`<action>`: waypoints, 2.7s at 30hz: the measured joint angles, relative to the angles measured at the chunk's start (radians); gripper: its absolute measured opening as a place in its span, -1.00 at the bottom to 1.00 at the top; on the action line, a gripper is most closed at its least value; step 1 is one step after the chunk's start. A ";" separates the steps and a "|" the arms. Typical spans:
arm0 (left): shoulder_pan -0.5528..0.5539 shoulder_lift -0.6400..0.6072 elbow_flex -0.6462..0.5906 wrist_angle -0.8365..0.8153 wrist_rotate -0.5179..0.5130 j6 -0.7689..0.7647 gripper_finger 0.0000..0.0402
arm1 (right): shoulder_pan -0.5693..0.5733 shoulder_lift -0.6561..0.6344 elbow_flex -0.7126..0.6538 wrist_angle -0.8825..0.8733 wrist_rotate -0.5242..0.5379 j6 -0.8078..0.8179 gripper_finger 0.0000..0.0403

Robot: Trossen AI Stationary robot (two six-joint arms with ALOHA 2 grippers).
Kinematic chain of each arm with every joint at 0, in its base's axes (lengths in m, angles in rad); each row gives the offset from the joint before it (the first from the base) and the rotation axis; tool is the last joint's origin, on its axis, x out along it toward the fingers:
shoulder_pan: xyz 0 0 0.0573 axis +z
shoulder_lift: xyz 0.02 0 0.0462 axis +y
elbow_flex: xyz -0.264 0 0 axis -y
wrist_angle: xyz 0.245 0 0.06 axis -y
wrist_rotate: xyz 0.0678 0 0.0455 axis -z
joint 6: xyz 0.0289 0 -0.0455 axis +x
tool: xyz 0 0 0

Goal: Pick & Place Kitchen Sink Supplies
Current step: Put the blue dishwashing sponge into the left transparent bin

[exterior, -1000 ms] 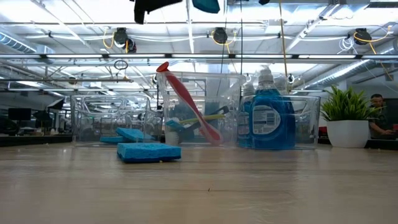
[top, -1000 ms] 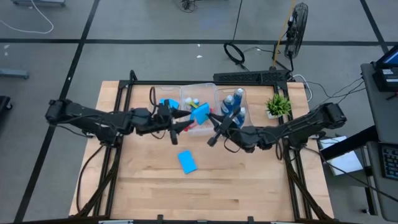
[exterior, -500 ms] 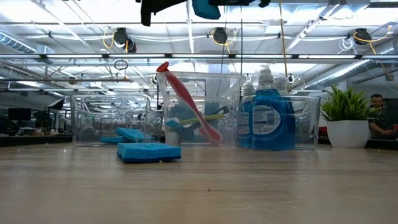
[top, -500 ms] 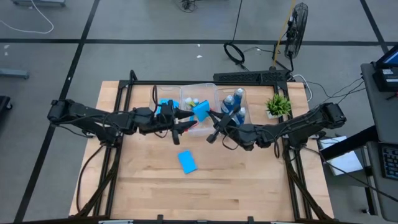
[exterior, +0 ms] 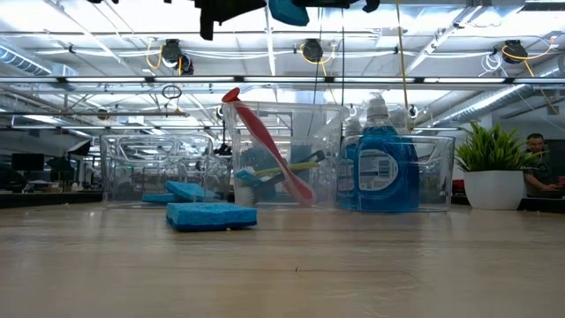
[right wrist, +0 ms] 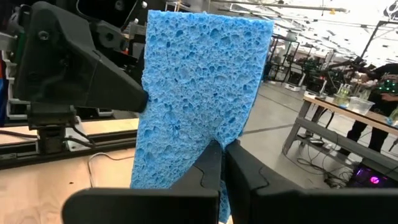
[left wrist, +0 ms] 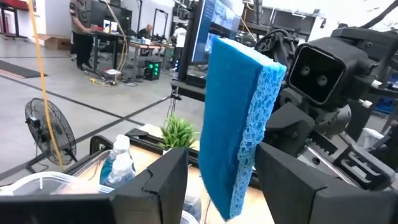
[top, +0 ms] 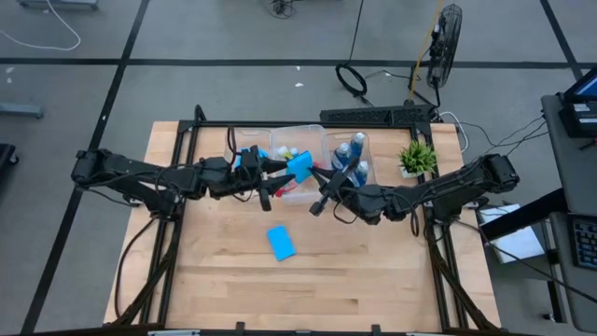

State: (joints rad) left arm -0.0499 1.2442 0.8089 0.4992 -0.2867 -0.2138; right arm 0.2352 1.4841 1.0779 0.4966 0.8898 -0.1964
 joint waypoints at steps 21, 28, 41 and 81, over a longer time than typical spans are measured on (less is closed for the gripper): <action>0.006 0.103 0.000 0.131 -0.027 -0.039 -0.25 | -0.005 0.000 0.000 -0.008 -0.005 0.028 -1.00; 0.007 0.103 0.000 0.132 0.013 -0.032 -0.92 | -0.004 0.000 0.000 -0.014 -0.007 0.028 -1.00; 0.066 -0.098 0.001 -0.273 -0.199 -0.007 -0.96 | 0.043 -0.003 -0.001 -0.062 -0.058 0.028 -0.49; 0.489 -0.359 0.000 -1.066 0.746 -0.287 -0.96 | 0.374 -0.367 -0.001 -0.535 -0.054 0.116 -0.25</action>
State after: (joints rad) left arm 0.4392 0.8851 0.8089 -0.5673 0.4598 -0.5013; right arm 0.6095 1.1168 1.0767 -0.0383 0.8356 -0.0802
